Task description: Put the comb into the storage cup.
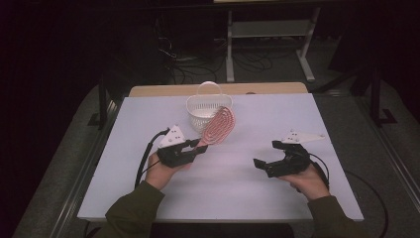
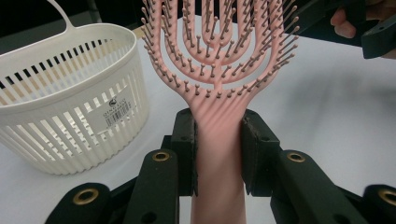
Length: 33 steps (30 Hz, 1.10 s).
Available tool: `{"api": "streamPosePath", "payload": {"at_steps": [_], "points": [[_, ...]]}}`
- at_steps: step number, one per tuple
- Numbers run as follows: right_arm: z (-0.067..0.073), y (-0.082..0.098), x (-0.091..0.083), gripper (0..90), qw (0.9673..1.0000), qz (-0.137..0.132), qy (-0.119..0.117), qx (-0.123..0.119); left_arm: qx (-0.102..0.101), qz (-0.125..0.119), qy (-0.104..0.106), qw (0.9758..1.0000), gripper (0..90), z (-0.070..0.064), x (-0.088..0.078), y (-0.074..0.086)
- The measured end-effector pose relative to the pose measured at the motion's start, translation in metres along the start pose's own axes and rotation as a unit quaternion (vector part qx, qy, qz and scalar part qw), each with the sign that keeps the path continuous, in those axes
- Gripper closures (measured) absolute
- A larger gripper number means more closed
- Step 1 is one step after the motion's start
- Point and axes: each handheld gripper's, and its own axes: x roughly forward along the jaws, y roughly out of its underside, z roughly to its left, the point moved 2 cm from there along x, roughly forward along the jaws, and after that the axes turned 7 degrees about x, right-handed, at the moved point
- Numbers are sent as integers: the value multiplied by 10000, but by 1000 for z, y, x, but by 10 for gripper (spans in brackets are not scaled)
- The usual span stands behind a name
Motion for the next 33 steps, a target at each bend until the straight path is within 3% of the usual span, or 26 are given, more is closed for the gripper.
{"api": "streamPosePath", "payload": {"at_steps": [33], "points": [[16,-35,15,0,9994,-117,-294,-149,138,33,32,9999,700,-6,5,-1]]}}
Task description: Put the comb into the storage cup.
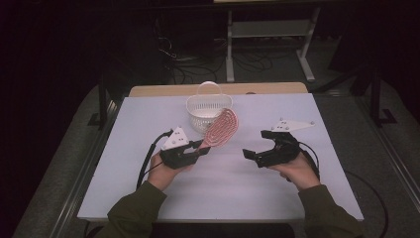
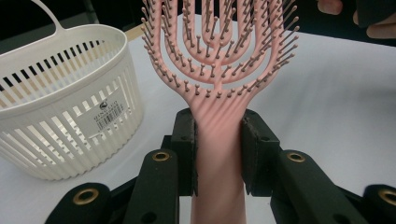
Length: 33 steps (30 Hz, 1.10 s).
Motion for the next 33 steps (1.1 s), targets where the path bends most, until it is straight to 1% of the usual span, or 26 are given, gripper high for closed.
{"api": "streamPosePath", "payload": {"at_steps": [7,9,15,20,24,26,31,33], "points": [[3,-7,4,0,10000,-52,-72,-5,-7,8,3,10000,700,0,0,1],[6,-11,5,0,9999,-80,-130,-22,-7,3,3,10000,700,0,0,1],[11,-21,7,0,9996,-172,-198,-84,-5,11,-4,10000,700,0,1,1],[14,-29,10,0,9994,-229,-225,-129,3,28,-13,10000,700,-1,1,1],[15,-33,13,0,9993,-243,-242,-122,-6,17,-22,10000,700,-1,1,1],[16,-35,15,0,9992,-268,-277,-96,14,24,-33,10000,700,-1,1,1],[19,-41,21,0,9987,-296,-391,-126,45,30,-80,10000,700,-2,2,1],[20,-43,24,0,9986,-295,-416,-143,112,69,-127,9998,700,-3,2,1]]}}
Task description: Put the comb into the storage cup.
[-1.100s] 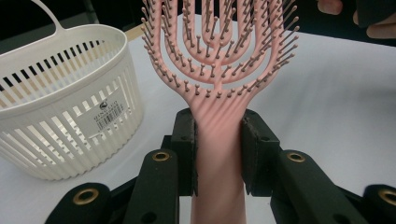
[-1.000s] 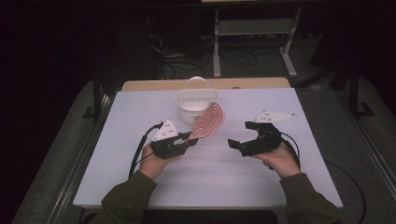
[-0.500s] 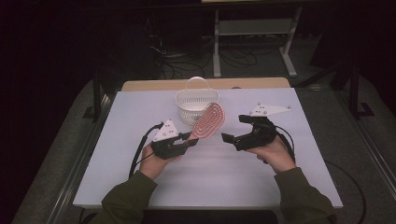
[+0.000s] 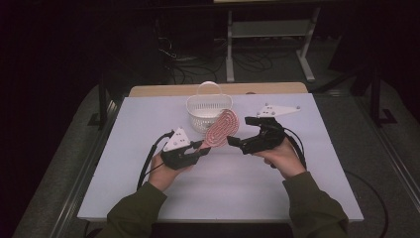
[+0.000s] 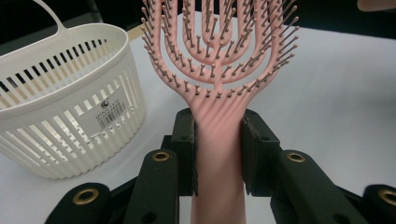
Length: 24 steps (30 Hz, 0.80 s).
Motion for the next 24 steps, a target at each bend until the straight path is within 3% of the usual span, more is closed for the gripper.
{"api": "streamPosePath", "payload": {"at_steps": [12,24], "points": [[6,-14,20,0,9999,-48,-137,-40,-18,-1,-112,9999,700,-1,-3,2],[9,-13,38,10,9998,19,-174,18,4,-13,-175,9998,700,-1,-4,3]]}}
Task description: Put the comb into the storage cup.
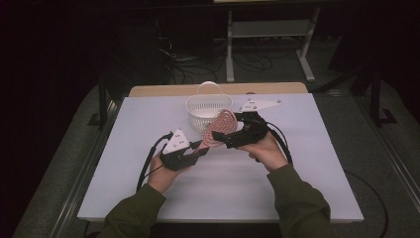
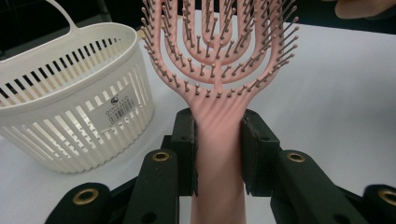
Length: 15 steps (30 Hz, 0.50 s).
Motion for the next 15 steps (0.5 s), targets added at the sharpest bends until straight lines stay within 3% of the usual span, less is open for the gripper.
{"api": "streamPosePath", "payload": {"at_steps": [15], "points": [[-4,3,3,142,9995,-32,-34,300,37,-24,-31,10000,700,-3,-2,1]]}}
